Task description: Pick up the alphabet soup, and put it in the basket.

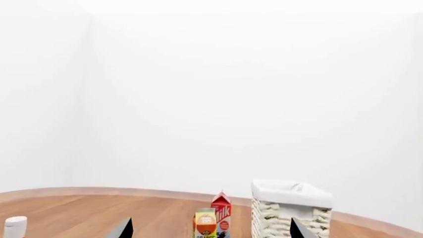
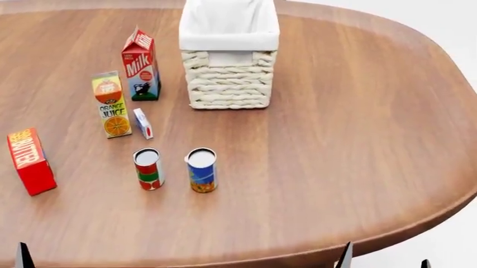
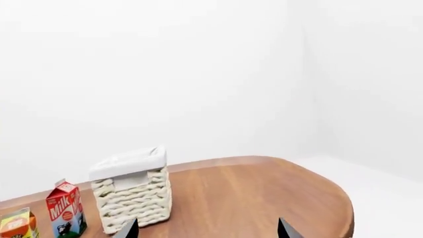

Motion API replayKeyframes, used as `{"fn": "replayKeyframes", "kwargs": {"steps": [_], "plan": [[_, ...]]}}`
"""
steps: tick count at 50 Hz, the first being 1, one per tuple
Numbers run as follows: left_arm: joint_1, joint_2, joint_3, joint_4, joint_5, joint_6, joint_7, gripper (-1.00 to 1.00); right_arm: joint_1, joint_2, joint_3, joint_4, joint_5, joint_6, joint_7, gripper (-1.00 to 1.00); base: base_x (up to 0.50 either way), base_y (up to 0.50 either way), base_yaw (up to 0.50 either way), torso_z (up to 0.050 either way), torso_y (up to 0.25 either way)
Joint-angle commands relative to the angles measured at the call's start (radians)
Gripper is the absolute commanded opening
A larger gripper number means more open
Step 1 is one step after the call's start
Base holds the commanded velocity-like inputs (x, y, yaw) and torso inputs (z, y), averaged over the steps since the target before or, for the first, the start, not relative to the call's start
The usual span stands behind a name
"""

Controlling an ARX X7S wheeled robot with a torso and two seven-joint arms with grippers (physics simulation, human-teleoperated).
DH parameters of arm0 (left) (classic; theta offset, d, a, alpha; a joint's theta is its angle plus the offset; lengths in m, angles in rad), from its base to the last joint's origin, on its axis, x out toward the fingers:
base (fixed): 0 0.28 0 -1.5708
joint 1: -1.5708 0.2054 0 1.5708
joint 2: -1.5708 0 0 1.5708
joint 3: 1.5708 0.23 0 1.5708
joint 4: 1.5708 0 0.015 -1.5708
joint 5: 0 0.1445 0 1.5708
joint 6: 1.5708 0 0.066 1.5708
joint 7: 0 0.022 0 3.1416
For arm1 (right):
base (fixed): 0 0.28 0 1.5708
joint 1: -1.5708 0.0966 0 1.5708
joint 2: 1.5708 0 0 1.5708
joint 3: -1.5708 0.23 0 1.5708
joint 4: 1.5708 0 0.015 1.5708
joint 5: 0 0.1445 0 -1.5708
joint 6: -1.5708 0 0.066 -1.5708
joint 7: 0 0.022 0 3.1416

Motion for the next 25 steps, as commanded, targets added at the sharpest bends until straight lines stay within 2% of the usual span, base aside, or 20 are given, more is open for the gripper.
{"fn": "replayKeyframes", "kwargs": {"steps": [1,25], "plan": [[0.001,-0.004,0.004,0.002,-0.002,0.009,-0.009,1.0,-0.018,0.0,-0.019,0.006,-0.006,-0.08,-0.027,1.0,0.31,0.0,0.0,0.0,0.0],[0.003,-0.015,0.013,0.0,-0.003,0.023,-0.023,1.0,-0.014,0.011,-0.028,0.014,0.0,-0.09,-0.013,1.0,0.32,0.0,0.0,0.0,0.0]]}}
